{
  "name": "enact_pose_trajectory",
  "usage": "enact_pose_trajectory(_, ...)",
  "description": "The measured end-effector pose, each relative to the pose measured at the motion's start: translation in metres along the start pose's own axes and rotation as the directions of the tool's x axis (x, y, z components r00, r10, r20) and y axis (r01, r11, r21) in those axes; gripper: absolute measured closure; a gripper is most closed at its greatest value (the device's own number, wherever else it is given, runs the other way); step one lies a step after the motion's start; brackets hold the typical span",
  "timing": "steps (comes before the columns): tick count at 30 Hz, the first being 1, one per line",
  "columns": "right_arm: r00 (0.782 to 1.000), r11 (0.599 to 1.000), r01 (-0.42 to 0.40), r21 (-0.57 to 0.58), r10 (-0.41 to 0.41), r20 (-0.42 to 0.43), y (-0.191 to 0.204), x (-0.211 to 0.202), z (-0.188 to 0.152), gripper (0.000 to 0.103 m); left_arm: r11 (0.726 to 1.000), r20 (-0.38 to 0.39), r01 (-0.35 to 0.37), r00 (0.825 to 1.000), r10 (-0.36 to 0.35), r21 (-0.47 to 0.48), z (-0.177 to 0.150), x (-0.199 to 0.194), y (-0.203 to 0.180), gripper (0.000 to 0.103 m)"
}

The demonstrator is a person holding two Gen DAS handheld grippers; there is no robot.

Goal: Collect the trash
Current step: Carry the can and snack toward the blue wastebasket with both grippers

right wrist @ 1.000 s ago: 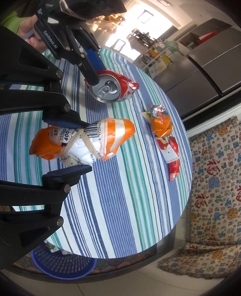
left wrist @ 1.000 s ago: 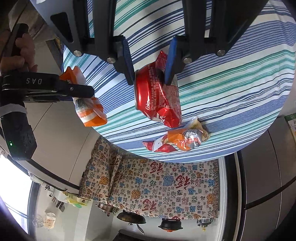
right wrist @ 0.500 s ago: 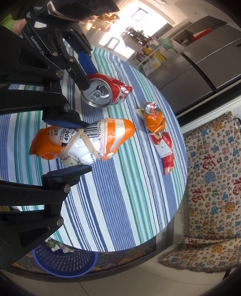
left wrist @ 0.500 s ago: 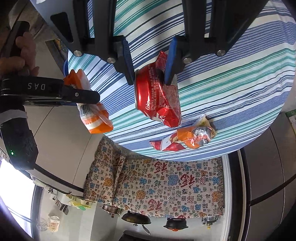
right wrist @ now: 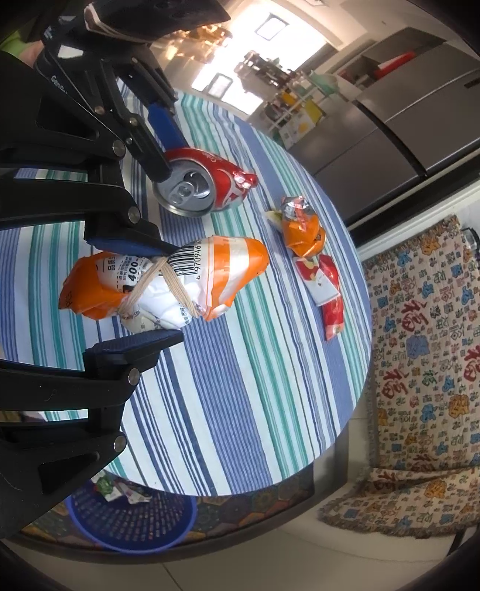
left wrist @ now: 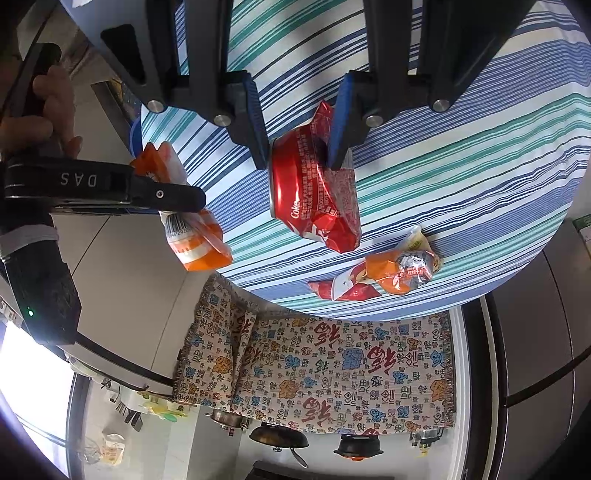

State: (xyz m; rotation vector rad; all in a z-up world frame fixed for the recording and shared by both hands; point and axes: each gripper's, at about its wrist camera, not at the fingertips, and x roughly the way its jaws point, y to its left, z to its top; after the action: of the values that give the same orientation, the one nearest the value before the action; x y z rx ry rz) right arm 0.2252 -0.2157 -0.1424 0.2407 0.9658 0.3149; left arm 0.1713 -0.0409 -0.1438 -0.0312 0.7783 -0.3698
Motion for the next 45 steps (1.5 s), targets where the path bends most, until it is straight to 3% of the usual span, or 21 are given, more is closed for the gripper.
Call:
enact_pose_trajectory(18,1.000,0.999,0.013,0.029,-0.014,0.021,-0.017,-0.012,-0.004,0.065,0.999,0.003,0.034,0.999,-0.034,0.034,0.007,0.003,-0.020,0.071)
enact_pose_trajectory(30,0.993,0.989,0.088,0.119,-0.097,0.071,-0.081,-0.052,-0.013,0.065,0.988,-0.007,0.124,0.992,-0.124,0.090,0.019,0.014,-0.074,0.071)
enact_pose_trajectory(37,0.974,0.946,0.200,0.254,-0.221,0.056,-0.169,-0.081,-0.032,0.065,0.948,-0.043,0.285,0.958,-0.282,0.142,0.024,0.034,-0.144,0.071)
enact_pose_trajectory(45,0.955,0.885,0.272,0.378,-0.296,0.007,-0.261,-0.084,-0.051,0.065,0.897,-0.141,0.404,0.913,-0.383,0.178,0.029,0.104,-0.219,0.071)
